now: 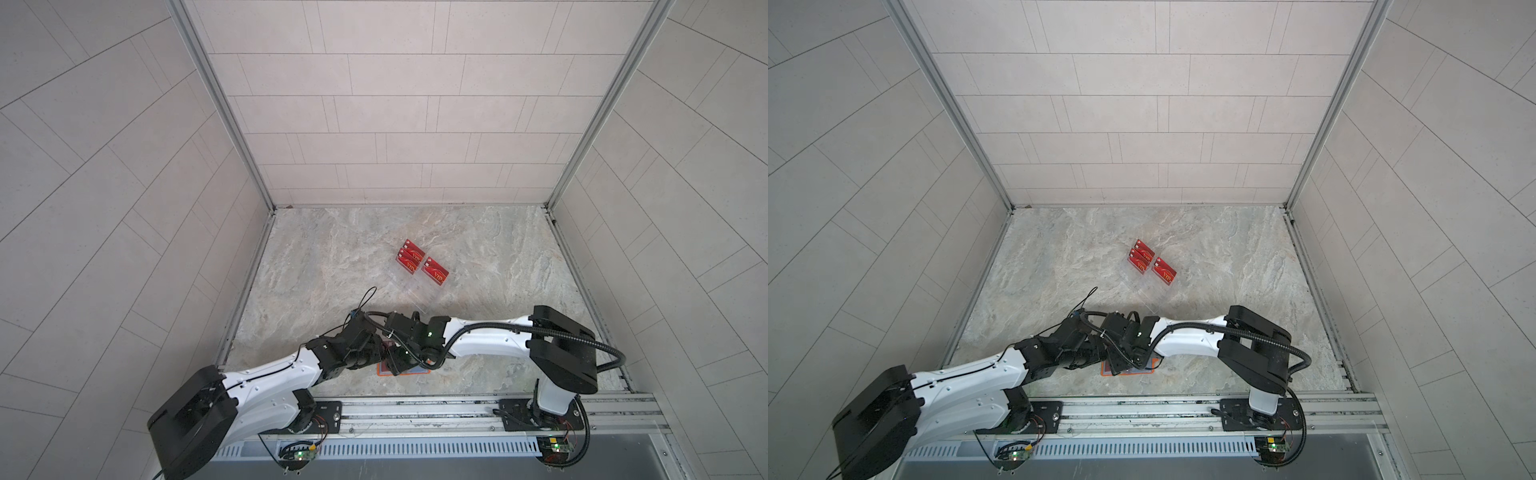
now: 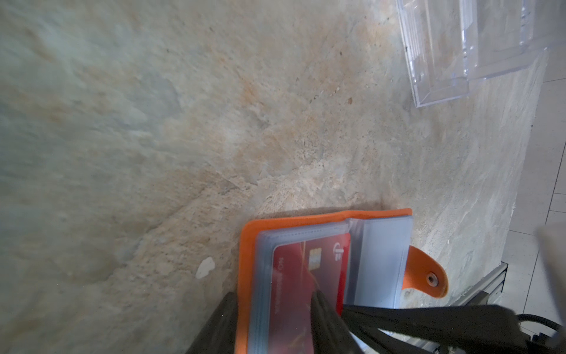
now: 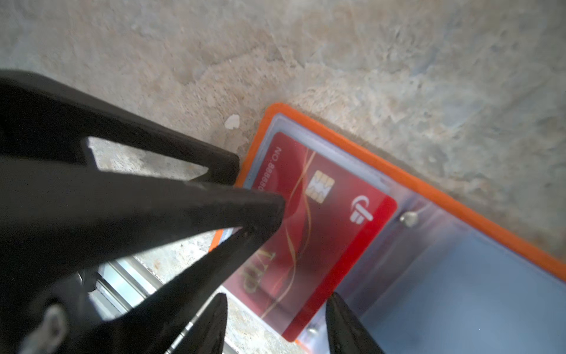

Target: Put the credit cards into the card holder

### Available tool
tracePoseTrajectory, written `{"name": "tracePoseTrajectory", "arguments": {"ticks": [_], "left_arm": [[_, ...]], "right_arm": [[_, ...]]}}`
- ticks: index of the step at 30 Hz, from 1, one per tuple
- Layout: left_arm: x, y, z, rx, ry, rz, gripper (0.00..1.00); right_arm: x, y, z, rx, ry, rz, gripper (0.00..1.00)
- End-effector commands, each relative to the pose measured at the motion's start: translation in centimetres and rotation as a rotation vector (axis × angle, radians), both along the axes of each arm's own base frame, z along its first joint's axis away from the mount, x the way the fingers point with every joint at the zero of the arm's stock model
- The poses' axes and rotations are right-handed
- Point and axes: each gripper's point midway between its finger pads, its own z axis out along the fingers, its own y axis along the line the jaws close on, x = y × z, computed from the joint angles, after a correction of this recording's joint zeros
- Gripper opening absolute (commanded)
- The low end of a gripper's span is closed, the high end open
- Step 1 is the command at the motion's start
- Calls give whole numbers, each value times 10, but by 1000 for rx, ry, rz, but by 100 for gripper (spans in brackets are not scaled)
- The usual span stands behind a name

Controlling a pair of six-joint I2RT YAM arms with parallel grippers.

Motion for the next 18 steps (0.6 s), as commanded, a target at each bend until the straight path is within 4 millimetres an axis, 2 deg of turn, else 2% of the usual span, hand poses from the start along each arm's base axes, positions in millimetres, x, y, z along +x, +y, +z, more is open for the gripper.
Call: {"name": "tracePoseTrajectory", "arguments": {"ticks": [1, 3, 8, 12, 18], "left_arm": [[-7, 1, -7, 15, 40, -16, 44], [-7, 0, -3, 16, 36, -19, 44], [-3, 9, 7, 72, 9, -28, 47], [-2, 16, 9, 82, 25, -16, 46], [-2, 17, 13, 77, 67, -63, 49]], "right_arm": [[5, 17, 15, 80, -21, 12, 54], [9, 10, 18, 70, -36, 3, 54], [25, -22, 21, 24, -62, -53, 53], [30, -29, 19, 24, -61, -59, 49], [29, -31, 8, 5, -46, -35, 25]]}}
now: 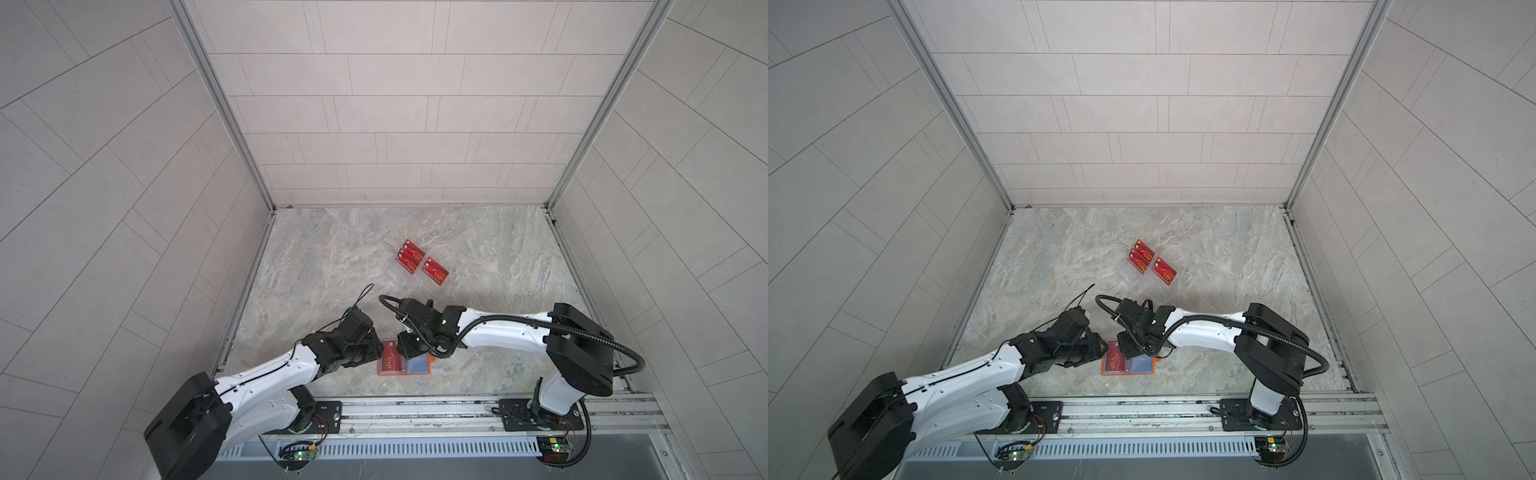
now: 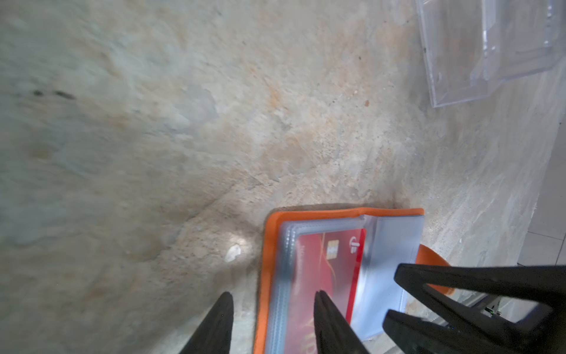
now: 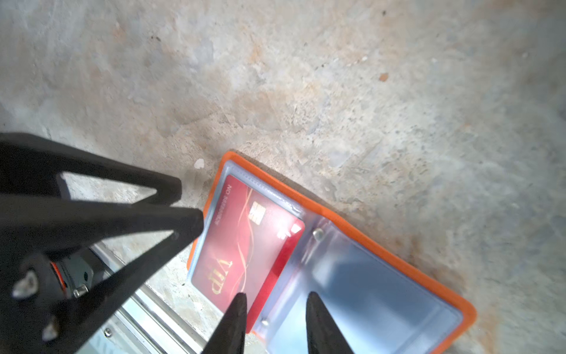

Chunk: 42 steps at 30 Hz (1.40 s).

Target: Put the credit cards into the card holder

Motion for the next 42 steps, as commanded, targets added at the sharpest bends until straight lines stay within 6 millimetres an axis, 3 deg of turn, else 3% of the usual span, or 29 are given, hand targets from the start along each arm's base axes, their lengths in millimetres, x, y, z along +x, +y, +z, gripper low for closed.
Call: {"name": "tracePoseTrajectory", "arguments": {"ticks": [1, 7, 17, 26, 36, 42], "left_arm": [[-3, -3, 8, 14, 25, -74, 50], [-8, -13, 7, 3, 93, -125, 58], [-16, -21, -8, -32, 159, -142, 67], [-11, -41, 8, -135, 138, -170, 68], [0, -63, 60, -323, 22, -180, 66], [-3, -64, 46, -314, 54, -177, 64]], "right_arm": [[-3, -4, -9, -23, 5, 17, 22], [-7, -19, -31, -76, 35, 15, 12], [-12, -52, -61, -157, 79, -15, 11], [-10, -51, -58, -136, 73, -26, 11], [-8, -48, -57, -119, 67, -36, 11], [-6, -43, -50, -90, 50, -33, 11]]}}
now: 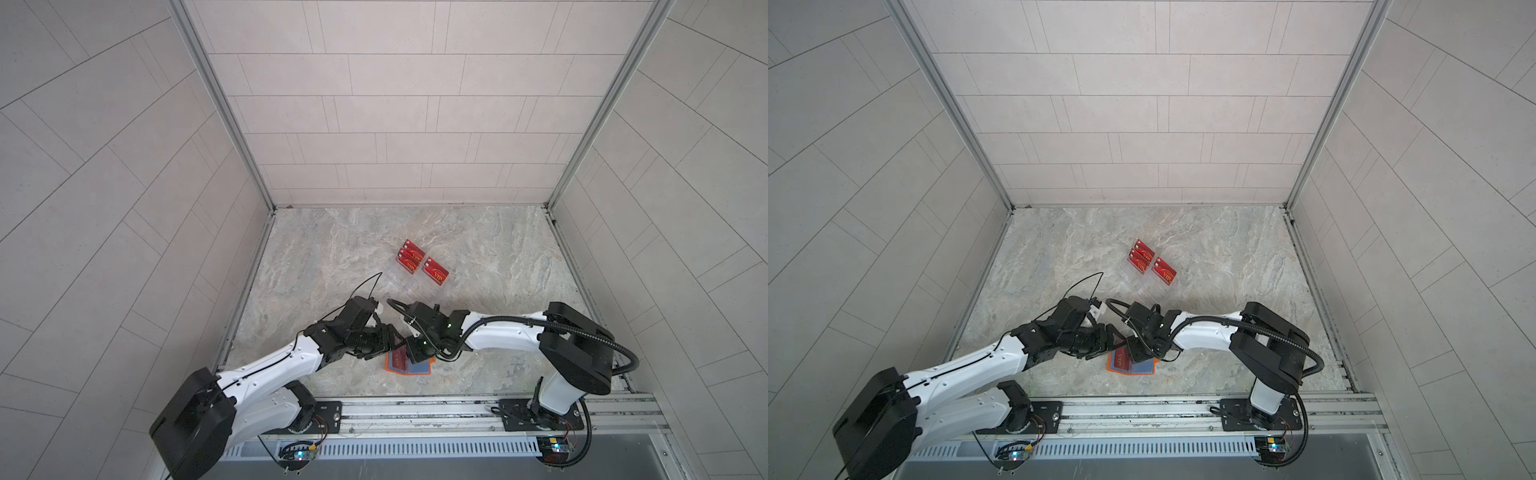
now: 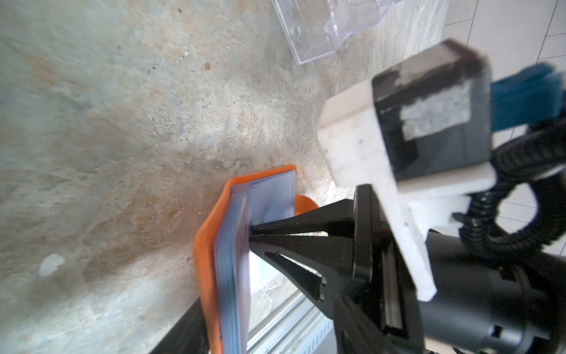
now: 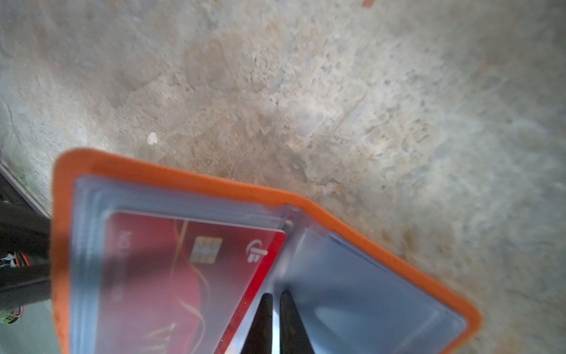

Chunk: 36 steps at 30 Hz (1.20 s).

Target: Put the credit cards into the card holder

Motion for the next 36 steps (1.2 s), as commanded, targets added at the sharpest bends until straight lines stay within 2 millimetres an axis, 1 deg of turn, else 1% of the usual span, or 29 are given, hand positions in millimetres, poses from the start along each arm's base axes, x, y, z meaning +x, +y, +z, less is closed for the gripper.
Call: {"name": "tracePoseTrajectory", "arguments": {"ticks": [1, 3, 8, 11, 12, 13, 16, 17, 19, 22, 29, 31, 33, 34, 36], "left_arm": [[-1, -4, -6, -8, 11, -6, 63], [-2, -2, -15, 24, 17, -5, 61], [-3, -1, -31, 97, 35, -10, 50], [-1, 6, -35, 158, 25, 1, 35], [-1, 10, -36, 178, 21, 5, 27], [1, 14, -36, 206, 15, 12, 22], [1, 24, -34, 279, -3, 12, 14], [0, 27, -33, 300, -7, 10, 13], [-1, 33, -32, 346, -13, 7, 13], [-3, 37, -29, 390, -13, -5, 13], [-5, 50, -26, 535, -29, -26, 17], [-5, 46, -24, 532, -30, -23, 21], [-6, 37, -22, 499, -28, -26, 25], [-7, 33, -22, 486, -26, -31, 28], [-9, 24, -19, 457, -17, -45, 41]], "right_arm": [[-2, -25, -20, -99, 4, -34, 11], [-1, -23, -16, -86, -4, -34, 10], [4, -21, 2, -53, -41, -43, 11], [4, -24, 9, -42, -64, -48, 13], [4, -27, 10, -38, -73, -53, 15], [4, -31, 9, -45, -80, -62, 17], [5, -44, 8, -69, -104, -88, 22], [5, -48, 9, -83, -115, -96, 24], [8, -55, 10, -102, -142, -104, 29], [11, -57, 13, -100, -163, -109, 34], [9, -51, 1, -116, -122, -75, 36], [9, -51, 0, -119, -117, -74, 37], [8, -49, 0, -111, -117, -71, 37], [8, -49, 0, -110, -116, -68, 37], [8, -48, 0, -101, -111, -67, 37]]}}
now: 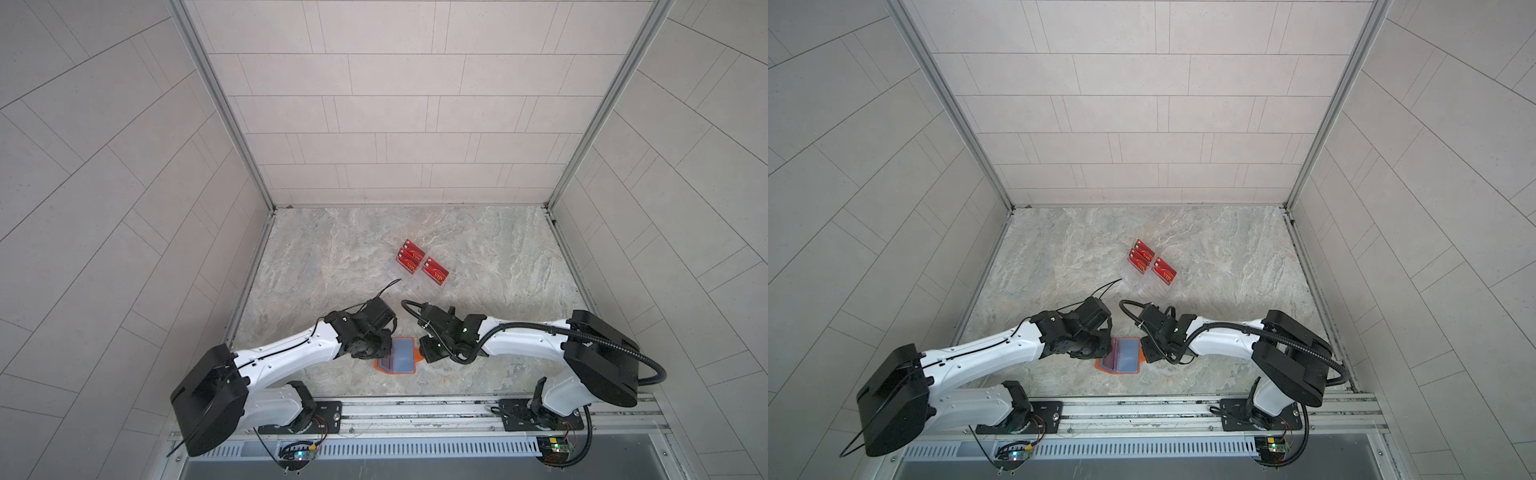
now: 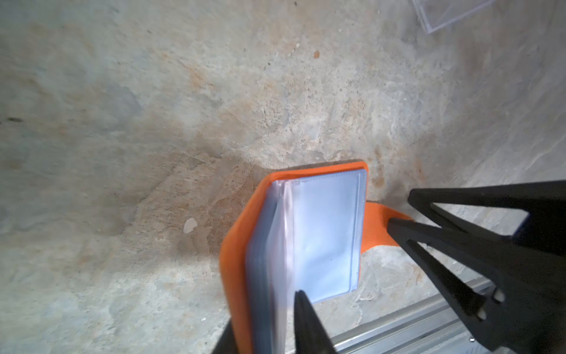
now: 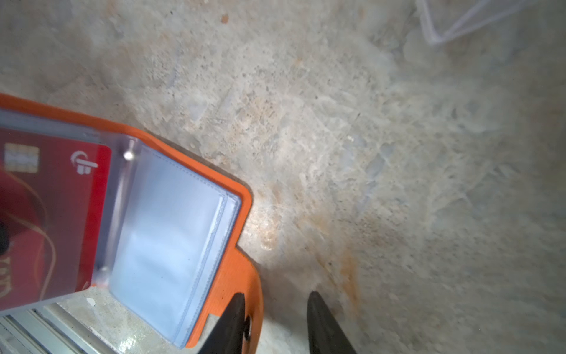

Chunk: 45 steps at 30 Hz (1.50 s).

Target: Put the credit cards into the card holder

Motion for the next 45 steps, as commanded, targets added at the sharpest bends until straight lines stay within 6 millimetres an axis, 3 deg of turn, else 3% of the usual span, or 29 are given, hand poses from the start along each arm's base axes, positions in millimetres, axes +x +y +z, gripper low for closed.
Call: {"name": "tracePoseTrajectory", "arguments": {"ticks": [1, 3, 7, 13, 16, 21, 23, 29, 34, 40, 45], "left_arm": [[-2, -12, 8, -32, 11, -11, 43], [-4, -16, 13, -60, 15, -15, 51], [-5, -19, 23, -79, 16, -23, 55], [-7, -45, 44, -205, 8, -73, 61], [-11, -59, 45, -232, 22, -108, 62], [-10, -69, 28, -276, 32, -106, 61], [-10, -77, 20, -316, 29, -117, 61], [-11, -82, 3, -344, 29, -125, 59], [-14, -82, -10, -334, 30, -150, 57], [-29, -69, -34, -183, 64, -234, 58], [-36, -54, -52, -101, 104, -232, 55]], "right_arm": [[1, 1, -1, 4, 6, -2, 37], [0, 4, -1, 36, 19, -5, 37], [0, 12, 2, 141, 61, -33, 37], [7, 4, 12, 208, 70, -75, 37], [13, -2, 19, 251, 71, -100, 37], [27, -8, 38, 330, 48, -140, 30], [26, -14, 35, 341, 56, -158, 27], [28, -4, 52, 429, 51, -145, 20], [31, 7, 52, 479, 80, -132, 17], [36, 28, 60, 529, 112, -82, 12], [31, 34, 45, 482, 166, -51, 9]]}}
